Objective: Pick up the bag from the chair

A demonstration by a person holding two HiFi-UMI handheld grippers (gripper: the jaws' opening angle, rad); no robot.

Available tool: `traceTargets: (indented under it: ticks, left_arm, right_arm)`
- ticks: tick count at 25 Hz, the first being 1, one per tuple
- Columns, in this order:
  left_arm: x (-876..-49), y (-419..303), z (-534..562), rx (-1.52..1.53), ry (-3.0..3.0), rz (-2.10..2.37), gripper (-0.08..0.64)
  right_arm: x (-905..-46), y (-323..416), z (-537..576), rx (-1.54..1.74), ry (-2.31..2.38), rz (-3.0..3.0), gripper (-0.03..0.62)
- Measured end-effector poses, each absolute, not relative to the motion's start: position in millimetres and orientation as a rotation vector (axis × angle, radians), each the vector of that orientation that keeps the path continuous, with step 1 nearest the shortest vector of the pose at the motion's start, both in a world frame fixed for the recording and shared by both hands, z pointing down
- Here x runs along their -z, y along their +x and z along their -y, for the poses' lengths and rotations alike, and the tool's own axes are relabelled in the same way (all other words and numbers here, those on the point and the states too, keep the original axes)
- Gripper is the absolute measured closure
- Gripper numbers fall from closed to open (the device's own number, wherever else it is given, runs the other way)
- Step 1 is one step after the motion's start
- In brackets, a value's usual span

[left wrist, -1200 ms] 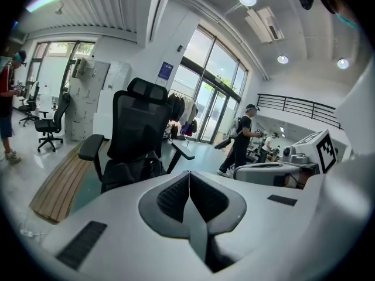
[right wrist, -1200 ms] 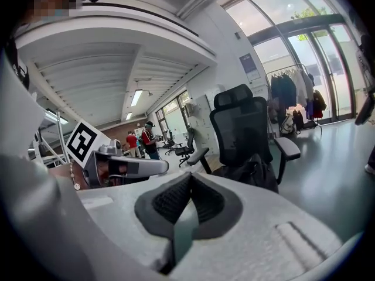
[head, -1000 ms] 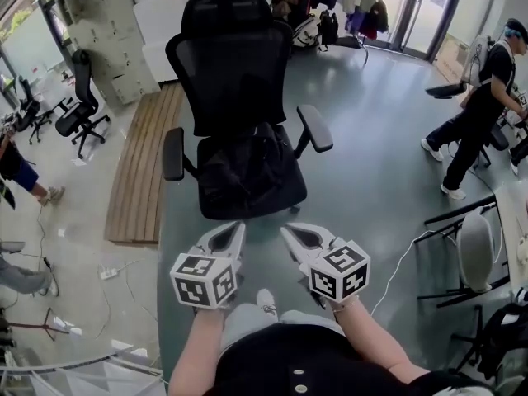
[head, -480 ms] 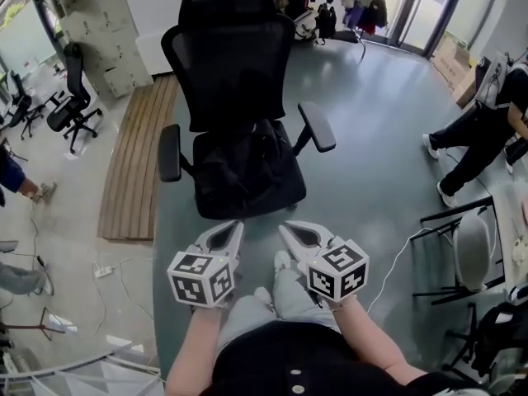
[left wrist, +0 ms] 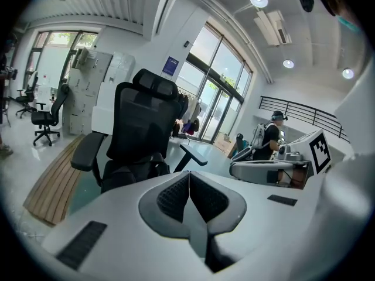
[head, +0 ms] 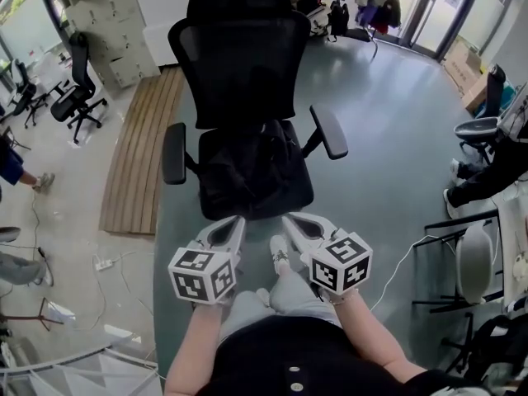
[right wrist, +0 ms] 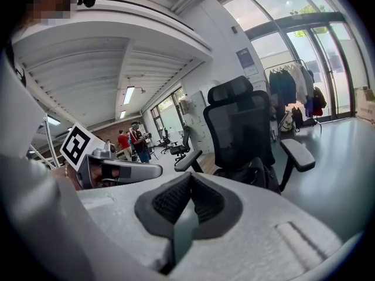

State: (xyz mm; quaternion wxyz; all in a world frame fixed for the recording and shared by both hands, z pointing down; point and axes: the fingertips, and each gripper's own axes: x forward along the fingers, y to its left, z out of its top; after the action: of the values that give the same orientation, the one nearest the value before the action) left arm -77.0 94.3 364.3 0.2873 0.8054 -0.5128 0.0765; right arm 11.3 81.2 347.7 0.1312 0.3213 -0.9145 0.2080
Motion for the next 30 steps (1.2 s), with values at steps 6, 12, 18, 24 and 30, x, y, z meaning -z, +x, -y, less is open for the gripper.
traceTargets:
  ticks: [6,12,18,24,30]
  left_arm:
    - [-368,-84,-43,-0.190,2.122,1.400,0.543]
    - [-370,-90,17,-0.184,2.079,1.448,0.543]
    - [-369,-95,72,-0.154,2.025,1.518,0.543]
    - [-373,-100,116,-0.142,1.974,1.577,0.543]
    - [-374,-103,149,-0.133,1.925,1.628,0.543]
  right_arm:
    - [-358,10,-29,-0.623,0.906,2.644,0.594]
    - [-358,0,36,-0.613,0.829,2.654,0.594]
    - [-361,-1,101,-0.607,0.763,2.656,0.594]
    - [-358,-10,151,-0.625,0.669,2.709,0.594]
    - [-366,-11,183,-0.659,0.575,2.712,0.594]
